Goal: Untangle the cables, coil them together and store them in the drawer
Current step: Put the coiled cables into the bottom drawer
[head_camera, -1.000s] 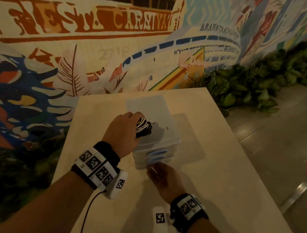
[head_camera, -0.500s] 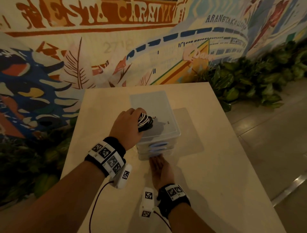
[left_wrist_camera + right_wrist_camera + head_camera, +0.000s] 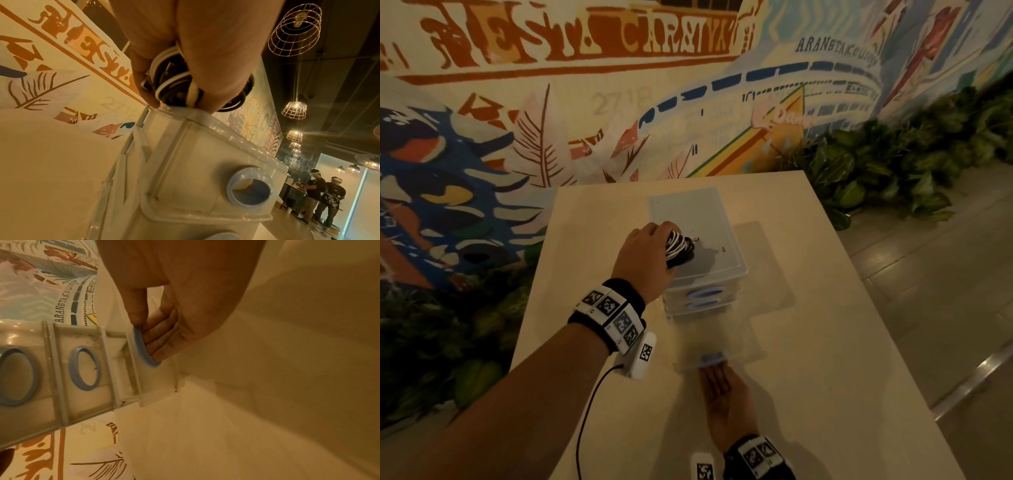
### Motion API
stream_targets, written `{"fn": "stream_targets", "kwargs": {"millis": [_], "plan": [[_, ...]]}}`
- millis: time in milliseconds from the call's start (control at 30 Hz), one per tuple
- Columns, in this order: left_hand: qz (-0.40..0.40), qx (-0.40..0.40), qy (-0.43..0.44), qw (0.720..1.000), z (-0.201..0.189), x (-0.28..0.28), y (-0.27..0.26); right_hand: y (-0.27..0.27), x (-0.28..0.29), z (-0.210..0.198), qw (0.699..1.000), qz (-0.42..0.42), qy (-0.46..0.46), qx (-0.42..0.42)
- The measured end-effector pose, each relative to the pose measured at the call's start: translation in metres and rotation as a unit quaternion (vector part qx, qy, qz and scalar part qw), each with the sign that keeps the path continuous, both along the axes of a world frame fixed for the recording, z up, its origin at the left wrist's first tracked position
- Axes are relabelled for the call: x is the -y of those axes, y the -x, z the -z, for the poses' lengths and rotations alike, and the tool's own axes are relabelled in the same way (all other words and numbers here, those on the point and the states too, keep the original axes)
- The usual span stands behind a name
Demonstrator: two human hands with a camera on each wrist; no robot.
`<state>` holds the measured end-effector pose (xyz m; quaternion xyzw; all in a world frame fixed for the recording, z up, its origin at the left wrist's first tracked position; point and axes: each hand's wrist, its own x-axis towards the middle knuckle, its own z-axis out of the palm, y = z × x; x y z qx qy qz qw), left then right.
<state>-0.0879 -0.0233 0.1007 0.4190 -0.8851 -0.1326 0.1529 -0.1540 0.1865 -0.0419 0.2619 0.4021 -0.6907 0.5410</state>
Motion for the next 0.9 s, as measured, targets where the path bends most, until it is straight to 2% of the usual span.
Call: {"fn": "stream_targets", "kwargs": {"millis": [467,533,633,733,833,900], "plan": [[0.015,0.007,0.010,1.000,-0.014,-0.011,-0.006,-0.005,-0.029,-0.002,0.999,-0.025,-0.021,0.012],[0.064,-0.012,0.046,0.997,-0.016,-0.032,-0.012,-0.003,-0.031,0.001,0.999,-0.027,-0.021,0.014],[0.194,-0.038,0.076,0.977,-0.003,-0.078,-0.014,0.001,-0.032,0.004,0.999,-0.037,-0.030,0.025],[0.282,0.040,0.046,0.957,0.029,-0.108,-0.005,0.003,-0.033,0.003,0.997,-0.053,-0.043,0.035],[0.257,0.152,-0.050,0.953,0.054,-0.109,0.007,0.002,-0.034,0.002,0.997,-0.058,-0.046,0.031],[0.225,0.206,-0.083,0.949,0.067,-0.106,0.016,0.002,-0.035,0.000,0.996,-0.066,-0.048,0.032]]}}
